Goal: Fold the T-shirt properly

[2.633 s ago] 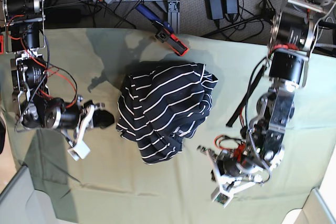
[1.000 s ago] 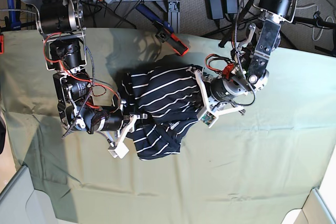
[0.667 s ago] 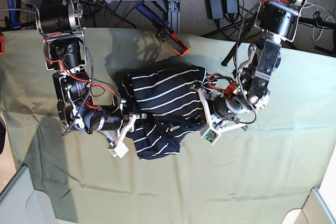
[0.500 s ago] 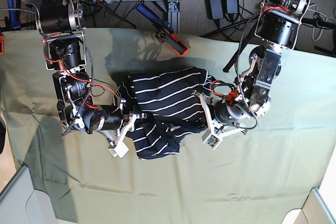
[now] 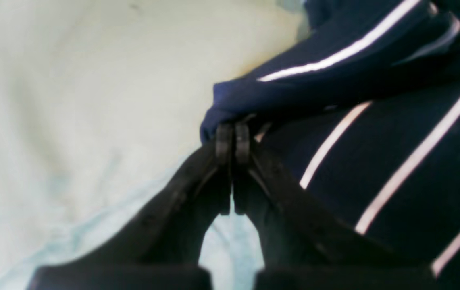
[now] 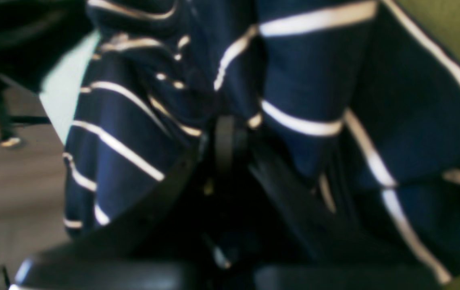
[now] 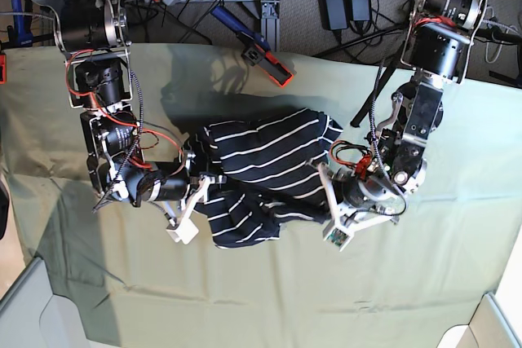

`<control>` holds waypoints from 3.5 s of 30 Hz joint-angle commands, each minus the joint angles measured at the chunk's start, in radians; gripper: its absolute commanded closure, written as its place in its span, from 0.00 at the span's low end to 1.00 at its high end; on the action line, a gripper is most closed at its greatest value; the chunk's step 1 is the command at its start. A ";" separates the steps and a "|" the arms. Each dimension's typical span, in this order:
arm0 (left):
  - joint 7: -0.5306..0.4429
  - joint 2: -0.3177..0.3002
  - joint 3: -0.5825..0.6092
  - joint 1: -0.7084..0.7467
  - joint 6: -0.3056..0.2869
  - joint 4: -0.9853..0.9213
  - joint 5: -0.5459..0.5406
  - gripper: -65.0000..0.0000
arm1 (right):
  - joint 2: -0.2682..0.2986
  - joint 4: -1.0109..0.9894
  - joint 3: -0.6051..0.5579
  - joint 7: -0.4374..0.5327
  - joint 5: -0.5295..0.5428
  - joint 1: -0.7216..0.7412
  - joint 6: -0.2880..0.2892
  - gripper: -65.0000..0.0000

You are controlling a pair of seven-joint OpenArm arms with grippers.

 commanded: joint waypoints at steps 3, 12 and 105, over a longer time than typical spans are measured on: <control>0.014 -0.015 -0.012 -0.029 0.058 0.098 0.043 1.00 | 0.011 0.028 0.004 -0.011 0.035 0.022 0.092 1.00; 0.039 -0.023 -0.012 -0.026 0.067 0.141 0.076 1.00 | 0.034 0.180 0.005 -0.025 0.045 0.022 0.092 1.00; 0.118 -0.153 -0.328 0.698 0.010 -0.491 -0.131 1.00 | 0.315 0.039 0.476 -0.036 -0.066 -1.105 0.039 1.00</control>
